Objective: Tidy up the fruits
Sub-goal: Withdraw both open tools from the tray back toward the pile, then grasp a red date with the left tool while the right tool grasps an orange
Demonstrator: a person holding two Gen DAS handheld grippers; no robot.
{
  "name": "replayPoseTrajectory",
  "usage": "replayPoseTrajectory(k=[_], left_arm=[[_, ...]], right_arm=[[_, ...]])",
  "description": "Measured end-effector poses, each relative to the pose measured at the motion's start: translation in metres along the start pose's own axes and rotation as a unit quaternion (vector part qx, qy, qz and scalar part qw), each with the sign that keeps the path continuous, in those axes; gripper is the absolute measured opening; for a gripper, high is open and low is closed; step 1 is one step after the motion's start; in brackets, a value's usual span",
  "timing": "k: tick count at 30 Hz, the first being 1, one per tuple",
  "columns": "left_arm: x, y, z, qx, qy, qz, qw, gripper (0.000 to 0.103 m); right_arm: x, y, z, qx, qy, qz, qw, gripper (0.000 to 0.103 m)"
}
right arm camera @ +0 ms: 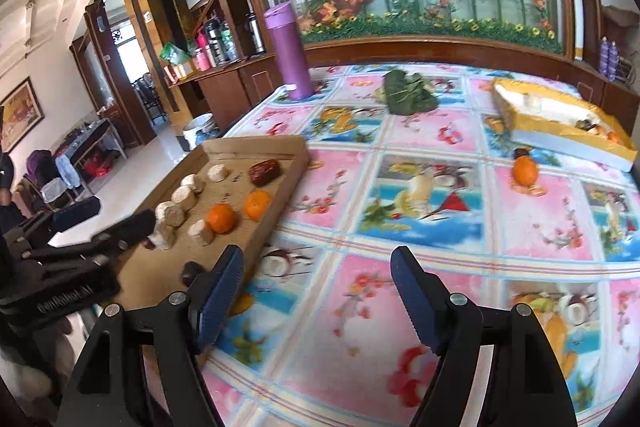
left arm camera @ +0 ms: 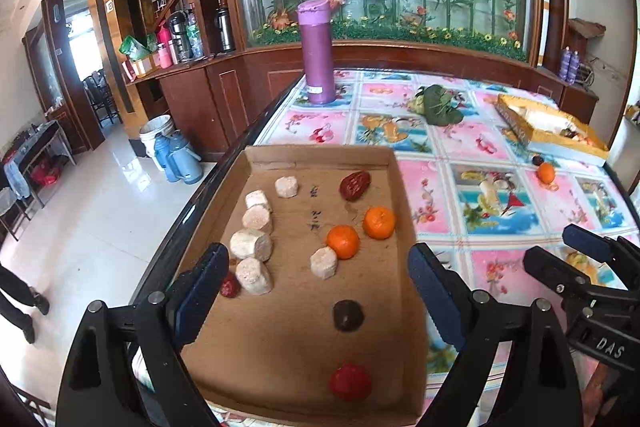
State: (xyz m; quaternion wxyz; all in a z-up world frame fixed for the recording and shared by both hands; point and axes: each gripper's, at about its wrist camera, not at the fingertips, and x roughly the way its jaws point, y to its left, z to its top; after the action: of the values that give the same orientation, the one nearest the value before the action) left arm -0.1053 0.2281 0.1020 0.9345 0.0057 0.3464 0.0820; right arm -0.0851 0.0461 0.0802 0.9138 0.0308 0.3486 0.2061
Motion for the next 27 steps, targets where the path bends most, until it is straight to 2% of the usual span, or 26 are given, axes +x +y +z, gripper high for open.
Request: replayPoseTrajectory(k=[4, 7, 9, 10, 11, 15, 21, 22, 23, 27], left_arm=[[0.002, -0.014, 0.009, 0.005, 0.005, -0.042, 0.9991, 0.091], [0.008, -0.03, 0.014, 0.013, 0.013, -0.062, 0.9979, 0.091], [0.012, -0.043, 0.014, 0.019, 0.019, -0.072, 0.9971, 0.091], [0.014, -0.05, 0.013, 0.023, 0.023, -0.079, 0.9964, 0.091], [0.017, -0.056, 0.011, 0.027, 0.029, -0.085, 0.9956, 0.091], [0.027, -0.074, 0.004, 0.043, 0.053, -0.094, 0.9932, 0.091], [0.039, -0.077, 0.01, 0.04, 0.069, -0.093, 0.9925, 0.091], [0.042, -0.079, 0.014, 0.038, 0.069, -0.097, 0.9922, 0.091], [0.043, -0.08, 0.018, 0.036, 0.068, -0.101, 0.9919, 0.091], [0.051, -0.1, 0.04, 0.026, 0.062, -0.137, 0.9883, 0.091]], right_arm=[[-0.013, -0.045, 0.004, 0.0, 0.003, -0.053, 0.999, 0.084], [-0.019, -0.09, 0.015, 0.004, 0.01, -0.113, 0.994, 0.084], [-0.02, -0.121, 0.028, 0.013, 0.01, -0.131, 0.991, 0.075], [-0.017, -0.137, 0.036, 0.024, 0.011, -0.133, 0.991, 0.062], [-0.012, -0.149, 0.041, 0.035, 0.016, -0.136, 0.99, 0.057], [0.03, -0.19, 0.061, 0.079, 0.045, -0.124, 0.988, 0.057], [0.094, -0.199, 0.068, 0.073, 0.076, -0.131, 0.986, 0.057], [0.101, -0.199, 0.067, 0.072, 0.082, -0.133, 0.985, 0.054], [0.107, -0.201, 0.067, 0.073, 0.087, -0.131, 0.985, 0.037], [0.093, -0.211, 0.065, 0.09, 0.073, -0.118, 0.986, 0.037]])
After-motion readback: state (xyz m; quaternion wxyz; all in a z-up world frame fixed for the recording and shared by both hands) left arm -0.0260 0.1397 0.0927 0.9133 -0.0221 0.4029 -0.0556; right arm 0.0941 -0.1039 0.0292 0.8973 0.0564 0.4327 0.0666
